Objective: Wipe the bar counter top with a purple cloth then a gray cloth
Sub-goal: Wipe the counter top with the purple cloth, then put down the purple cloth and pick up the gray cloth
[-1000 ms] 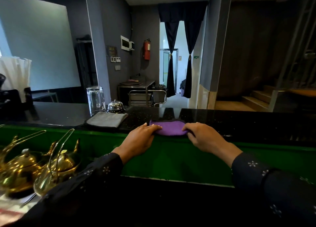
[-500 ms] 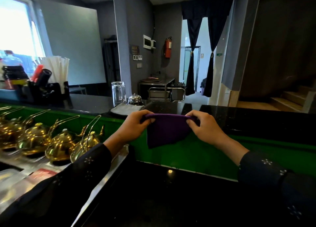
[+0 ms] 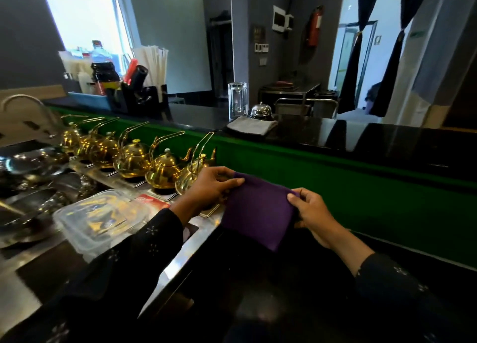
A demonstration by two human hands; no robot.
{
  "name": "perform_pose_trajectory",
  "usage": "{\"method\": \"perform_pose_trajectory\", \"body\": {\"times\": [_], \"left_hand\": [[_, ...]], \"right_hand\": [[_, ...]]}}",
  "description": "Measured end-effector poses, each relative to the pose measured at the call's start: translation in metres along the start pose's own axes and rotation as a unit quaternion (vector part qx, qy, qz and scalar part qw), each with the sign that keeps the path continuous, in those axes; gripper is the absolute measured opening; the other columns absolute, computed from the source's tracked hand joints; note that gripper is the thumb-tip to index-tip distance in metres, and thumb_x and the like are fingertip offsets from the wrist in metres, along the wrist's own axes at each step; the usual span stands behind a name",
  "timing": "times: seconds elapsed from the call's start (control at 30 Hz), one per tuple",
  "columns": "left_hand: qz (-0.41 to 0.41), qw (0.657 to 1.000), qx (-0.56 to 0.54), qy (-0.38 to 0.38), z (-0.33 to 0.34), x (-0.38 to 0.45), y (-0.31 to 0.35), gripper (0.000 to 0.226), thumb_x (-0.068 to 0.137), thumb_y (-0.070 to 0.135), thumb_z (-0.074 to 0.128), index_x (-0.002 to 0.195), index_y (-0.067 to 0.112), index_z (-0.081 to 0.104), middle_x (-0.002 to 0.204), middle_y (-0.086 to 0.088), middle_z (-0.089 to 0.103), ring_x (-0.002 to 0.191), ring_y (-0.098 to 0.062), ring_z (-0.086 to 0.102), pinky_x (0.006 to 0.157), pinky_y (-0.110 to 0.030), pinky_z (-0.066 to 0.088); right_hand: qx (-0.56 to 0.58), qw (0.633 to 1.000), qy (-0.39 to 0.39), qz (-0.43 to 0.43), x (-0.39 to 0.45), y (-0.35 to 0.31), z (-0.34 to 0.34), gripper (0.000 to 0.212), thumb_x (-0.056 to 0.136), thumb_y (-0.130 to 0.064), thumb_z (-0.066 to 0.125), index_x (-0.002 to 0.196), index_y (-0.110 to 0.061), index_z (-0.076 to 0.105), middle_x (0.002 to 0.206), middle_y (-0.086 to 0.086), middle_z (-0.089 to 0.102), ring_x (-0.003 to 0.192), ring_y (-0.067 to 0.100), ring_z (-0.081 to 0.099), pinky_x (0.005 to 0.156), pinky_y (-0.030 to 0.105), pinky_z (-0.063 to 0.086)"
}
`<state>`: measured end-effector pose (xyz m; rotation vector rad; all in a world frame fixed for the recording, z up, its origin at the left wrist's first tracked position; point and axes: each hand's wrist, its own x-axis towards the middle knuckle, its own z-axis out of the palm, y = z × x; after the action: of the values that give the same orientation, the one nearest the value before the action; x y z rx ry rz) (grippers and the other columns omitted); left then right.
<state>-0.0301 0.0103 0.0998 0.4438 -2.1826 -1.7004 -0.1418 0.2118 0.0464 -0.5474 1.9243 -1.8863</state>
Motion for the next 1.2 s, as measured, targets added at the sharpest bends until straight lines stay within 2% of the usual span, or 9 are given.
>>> {"method": "perform_pose_trajectory", "body": {"times": [0.23, 0.5, 0.63, 0.7, 0.83, 0.93, 1.0, 1.07, 1.2], "left_hand": [[-0.08, 0.985, 0.148, 0.036, -0.035, 0.017, -0.067, 0.023, 0.082, 0.017, 0.073, 0.101, 0.004, 0.068, 0.078, -0.007, 0.065, 0.06, -0.014, 0.061, 0.046, -0.025, 0.052], [-0.032, 0.937, 0.333, 0.095, -0.056, 0.055, -0.099, 0.023, 0.082, 0.018, 0.071, 0.103, 0.011, 0.072, 0.102, -0.006, 0.07, 0.096, -0.02, 0.064, 0.083, -0.029, 0.05], [-0.015, 0.916, 0.391, 0.085, -0.057, 0.058, -0.107, 0.02, 0.084, 0.017, 0.066, 0.103, 0.012, 0.066, 0.106, -0.007, 0.065, 0.099, -0.024, 0.062, 0.08, -0.033, 0.049], [-0.003, 0.888, 0.454, 0.075, -0.053, 0.05, -0.111, 0.025, 0.086, 0.018, 0.062, 0.11, 0.012, 0.058, 0.113, -0.01, 0.059, 0.103, -0.029, 0.058, 0.079, -0.037, 0.047], [0.081, 0.772, 0.618, 0.126, -0.043, 0.036, -0.123, 0.039, 0.088, 0.025, 0.056, 0.125, 0.013, 0.044, 0.127, -0.007, 0.049, 0.118, -0.029, 0.047, 0.089, -0.042, 0.041], [0.123, 0.814, 0.566, 0.04, -0.036, 0.025, -0.134, 0.049, 0.094, 0.037, 0.046, 0.138, 0.017, 0.037, 0.145, -0.005, 0.038, 0.134, -0.025, 0.034, 0.108, -0.038, 0.027], [0.068, 0.844, 0.526, -0.082, -0.03, 0.017, -0.143, 0.063, 0.097, 0.045, 0.036, 0.151, 0.019, 0.015, 0.159, -0.004, 0.012, 0.147, -0.02, 0.005, 0.117, -0.037, 0.004], [0.025, 0.822, 0.549, -0.151, -0.026, 0.014, -0.151, 0.067, 0.099, 0.047, 0.027, 0.152, 0.019, -0.003, 0.16, -0.002, -0.009, 0.145, -0.017, -0.015, 0.116, -0.035, -0.009], [0.014, 0.812, 0.563, -0.155, -0.024, 0.014, -0.151, 0.065, 0.1, 0.045, 0.023, 0.151, 0.019, -0.009, 0.159, -0.002, -0.015, 0.144, -0.016, -0.02, 0.115, -0.034, -0.011]], "right_hand": [[0.083, 0.986, -0.003, 0.142, 0.008, 0.074, 0.069, 0.015, 0.099, -0.012, 0.048, 0.089, -0.014, 0.059, 0.083, 0.006, 0.062, 0.069, 0.019, 0.06, 0.057, 0.031, 0.049], [0.162, 0.964, 0.004, 0.213, 0.036, 0.096, 0.117, 0.016, 0.101, -0.012, 0.044, 0.094, -0.014, 0.059, 0.089, 0.006, 0.064, 0.075, 0.02, 0.061, 0.058, 0.032, 0.048], [0.144, 0.966, 0.011, 0.216, 0.047, 0.106, 0.127, 0.015, 0.1, -0.011, 0.045, 0.094, -0.012, 0.059, 0.086, 0.006, 0.064, 0.072, 0.02, 0.061, 0.056, 0.03, 0.049], [0.127, 0.969, 0.008, 0.214, 0.048, 0.111, 0.129, 0.013, 0.1, -0.011, 0.047, 0.1, -0.011, 0.059, 0.087, 0.007, 0.066, 0.073, 0.02, 0.063, 0.055, 0.03, 0.05], [0.078, 0.977, -0.014, 0.2, 0.047, 0.117, 0.126, 0.009, 0.098, -0.012, 0.05, 0.102, -0.013, 0.059, 0.09, 0.007, 0.065, 0.069, 0.019, 0.063, 0.051, 0.032, 0.055], [-0.027, 0.988, -0.004, 0.152, 0.047, 0.121, 0.123, 0.026, 0.095, -0.014, 0.057, 0.121, -0.013, 0.054, 0.108, 0.008, 0.061, 0.083, 0.019, 0.061, 0.066, 0.033, 0.054], [-0.081, 0.991, 0.01, 0.109, 0.048, 0.122, 0.122, 0.038, 0.094, -0.015, 0.059, 0.131, -0.014, 0.051, 0.12, 0.006, 0.057, 0.104, 0.02, 0.058, 0.081, 0.035, 0.051], [-0.087, 0.991, 0.005, 0.099, 0.046, 0.12, 0.122, 0.04, 0.094, -0.017, 0.059, 0.133, -0.015, 0.05, 0.125, 0.005, 0.055, 0.114, 0.021, 0.056, 0.092, 0.038, 0.05], [-0.096, 0.991, -0.012, 0.091, 0.044, 0.115, 0.118, 0.04, 0.094, -0.02, 0.059, 0.133, -0.019, 0.049, 0.128, 0.003, 0.055, 0.111, 0.021, 0.058, 0.087, 0.037, 0.053]]}}
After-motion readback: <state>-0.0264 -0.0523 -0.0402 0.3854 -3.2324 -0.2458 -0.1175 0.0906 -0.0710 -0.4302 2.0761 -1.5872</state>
